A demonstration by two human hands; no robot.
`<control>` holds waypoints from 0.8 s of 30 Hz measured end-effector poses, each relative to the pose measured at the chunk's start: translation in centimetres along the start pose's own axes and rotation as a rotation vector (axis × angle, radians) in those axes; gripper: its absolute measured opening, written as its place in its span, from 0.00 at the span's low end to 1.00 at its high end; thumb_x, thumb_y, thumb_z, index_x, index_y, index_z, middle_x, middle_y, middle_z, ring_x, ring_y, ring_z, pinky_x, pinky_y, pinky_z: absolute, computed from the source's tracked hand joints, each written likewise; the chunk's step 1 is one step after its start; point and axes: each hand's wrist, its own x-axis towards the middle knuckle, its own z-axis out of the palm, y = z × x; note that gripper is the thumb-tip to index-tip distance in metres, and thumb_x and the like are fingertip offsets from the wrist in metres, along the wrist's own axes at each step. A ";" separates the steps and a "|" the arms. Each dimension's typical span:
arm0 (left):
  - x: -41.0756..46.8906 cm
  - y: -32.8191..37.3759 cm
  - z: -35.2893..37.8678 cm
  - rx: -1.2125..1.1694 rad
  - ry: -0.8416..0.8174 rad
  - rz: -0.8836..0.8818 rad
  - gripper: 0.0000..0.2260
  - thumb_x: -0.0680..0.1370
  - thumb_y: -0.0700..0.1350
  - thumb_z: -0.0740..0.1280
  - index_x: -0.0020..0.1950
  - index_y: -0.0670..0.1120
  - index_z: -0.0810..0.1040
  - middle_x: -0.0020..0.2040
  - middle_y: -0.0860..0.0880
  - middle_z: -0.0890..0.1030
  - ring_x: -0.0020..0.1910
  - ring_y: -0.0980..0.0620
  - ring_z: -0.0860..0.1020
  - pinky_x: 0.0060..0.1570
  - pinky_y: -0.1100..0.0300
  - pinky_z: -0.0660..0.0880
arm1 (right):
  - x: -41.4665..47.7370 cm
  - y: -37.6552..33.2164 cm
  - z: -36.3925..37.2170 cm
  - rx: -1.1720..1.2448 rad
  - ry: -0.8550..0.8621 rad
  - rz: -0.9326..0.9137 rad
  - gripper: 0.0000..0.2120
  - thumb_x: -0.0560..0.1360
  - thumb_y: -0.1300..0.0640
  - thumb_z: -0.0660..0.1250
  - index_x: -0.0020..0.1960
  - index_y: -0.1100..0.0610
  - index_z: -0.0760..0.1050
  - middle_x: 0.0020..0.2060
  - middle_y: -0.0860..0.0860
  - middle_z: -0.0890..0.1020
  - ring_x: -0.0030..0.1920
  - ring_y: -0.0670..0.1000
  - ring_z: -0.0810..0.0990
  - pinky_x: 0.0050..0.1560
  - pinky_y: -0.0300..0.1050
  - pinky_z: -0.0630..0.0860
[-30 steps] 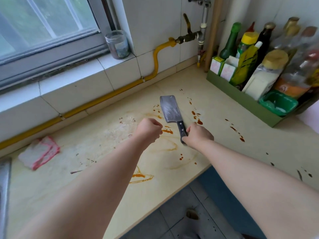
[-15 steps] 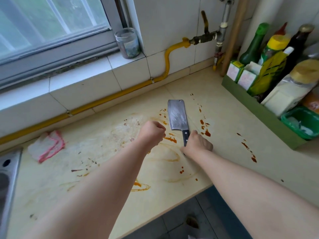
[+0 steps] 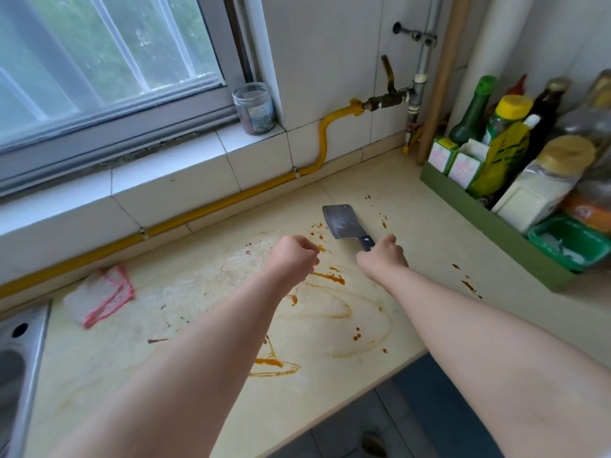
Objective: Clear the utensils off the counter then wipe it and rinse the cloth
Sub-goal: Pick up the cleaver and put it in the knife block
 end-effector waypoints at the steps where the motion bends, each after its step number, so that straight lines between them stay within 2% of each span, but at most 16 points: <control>1: -0.1 0.2 -0.1 0.000 0.008 0.015 0.09 0.80 0.38 0.59 0.50 0.46 0.79 0.43 0.50 0.82 0.45 0.50 0.81 0.44 0.54 0.81 | 0.0 -0.3 -0.3 0.028 -0.002 -0.009 0.20 0.77 0.58 0.59 0.67 0.61 0.61 0.63 0.61 0.71 0.60 0.62 0.74 0.52 0.49 0.73; 6: -0.4 1.2 -1.3 -0.014 0.054 0.086 0.09 0.79 0.37 0.61 0.48 0.48 0.79 0.46 0.49 0.82 0.45 0.51 0.80 0.45 0.56 0.81 | -0.6 -2.4 -2.1 0.254 0.048 -0.121 0.13 0.79 0.58 0.56 0.63 0.55 0.68 0.55 0.54 0.74 0.49 0.56 0.73 0.45 0.43 0.68; 9: -0.5 2.1 -2.2 0.004 0.114 0.147 0.10 0.77 0.37 0.62 0.47 0.50 0.79 0.48 0.50 0.82 0.47 0.51 0.80 0.47 0.55 0.80 | -1.4 -3.0 -3.4 0.314 0.076 -0.151 0.11 0.80 0.58 0.57 0.59 0.55 0.72 0.51 0.51 0.74 0.48 0.53 0.72 0.45 0.41 0.67; 13: -1.3 4.2 -3.2 0.130 0.236 0.299 0.13 0.77 0.37 0.63 0.51 0.52 0.82 0.50 0.55 0.81 0.48 0.54 0.78 0.46 0.58 0.78 | -2.3 -3.9 -4.9 0.300 0.084 -0.133 0.09 0.79 0.57 0.57 0.57 0.56 0.71 0.51 0.53 0.74 0.47 0.54 0.73 0.41 0.42 0.70; 15: -2.0 5.4 -3.5 0.212 0.259 0.382 0.15 0.76 0.36 0.63 0.55 0.54 0.81 0.53 0.56 0.81 0.53 0.54 0.77 0.49 0.58 0.77 | -3.2 -4.3 -5.7 0.281 0.081 -0.100 0.13 0.79 0.57 0.58 0.61 0.59 0.70 0.55 0.55 0.76 0.47 0.55 0.74 0.39 0.42 0.70; 18: -2.9 6.8 -3.3 0.396 0.203 0.515 0.17 0.75 0.38 0.65 0.61 0.55 0.78 0.59 0.54 0.79 0.63 0.51 0.70 0.55 0.54 0.73 | -4.9 -4.3 -6.7 0.303 0.075 -0.062 0.20 0.79 0.56 0.61 0.69 0.61 0.63 0.61 0.57 0.75 0.52 0.56 0.74 0.45 0.45 0.70; 22: -4.0 7.7 -2.0 0.627 0.127 0.648 0.17 0.75 0.42 0.67 0.61 0.57 0.76 0.58 0.56 0.79 0.61 0.50 0.68 0.54 0.53 0.65 | -7.2 -4.3 -7.6 0.370 0.068 -0.060 0.23 0.79 0.55 0.62 0.70 0.60 0.59 0.61 0.58 0.74 0.49 0.56 0.73 0.44 0.47 0.69; 24: -4.8 7.9 -1.0 0.632 0.125 0.676 0.15 0.75 0.44 0.68 0.60 0.57 0.76 0.56 0.55 0.80 0.60 0.49 0.69 0.54 0.51 0.64 | -8.1 -4.2 -8.2 0.424 0.046 -0.034 0.26 0.79 0.54 0.62 0.71 0.60 0.56 0.59 0.59 0.75 0.44 0.55 0.74 0.38 0.46 0.70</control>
